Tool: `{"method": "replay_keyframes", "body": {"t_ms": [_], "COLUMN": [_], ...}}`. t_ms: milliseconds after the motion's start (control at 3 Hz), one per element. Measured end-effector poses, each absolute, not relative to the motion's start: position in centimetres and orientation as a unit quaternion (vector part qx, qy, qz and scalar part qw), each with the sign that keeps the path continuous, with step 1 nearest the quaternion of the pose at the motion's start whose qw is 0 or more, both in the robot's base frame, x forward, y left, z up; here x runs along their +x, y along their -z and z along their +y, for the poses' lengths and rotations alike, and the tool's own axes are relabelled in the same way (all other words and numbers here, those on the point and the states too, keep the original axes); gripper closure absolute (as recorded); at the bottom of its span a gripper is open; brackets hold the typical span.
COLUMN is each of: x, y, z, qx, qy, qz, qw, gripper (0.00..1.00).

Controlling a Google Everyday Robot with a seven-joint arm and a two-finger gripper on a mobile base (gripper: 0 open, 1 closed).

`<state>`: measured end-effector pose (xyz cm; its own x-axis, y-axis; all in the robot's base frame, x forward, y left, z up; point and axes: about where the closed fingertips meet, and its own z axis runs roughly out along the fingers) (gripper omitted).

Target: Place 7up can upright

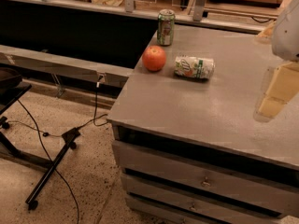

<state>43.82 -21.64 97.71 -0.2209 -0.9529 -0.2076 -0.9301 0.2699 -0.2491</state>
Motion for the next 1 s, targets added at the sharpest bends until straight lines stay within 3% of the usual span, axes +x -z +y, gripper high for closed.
{"method": "replay_keyframes", "body": {"t_ms": [667,1000], "x": [46.3,52.3], "y": [-98.0,-97.9], "z": [-21.5,-21.2], "qx": [-0.61,-0.614], "qy": [0.045,0.062], "qz": [0.777,0.778], "qw": [0.15,0.118], "gripper": [0.0,0.0]}}
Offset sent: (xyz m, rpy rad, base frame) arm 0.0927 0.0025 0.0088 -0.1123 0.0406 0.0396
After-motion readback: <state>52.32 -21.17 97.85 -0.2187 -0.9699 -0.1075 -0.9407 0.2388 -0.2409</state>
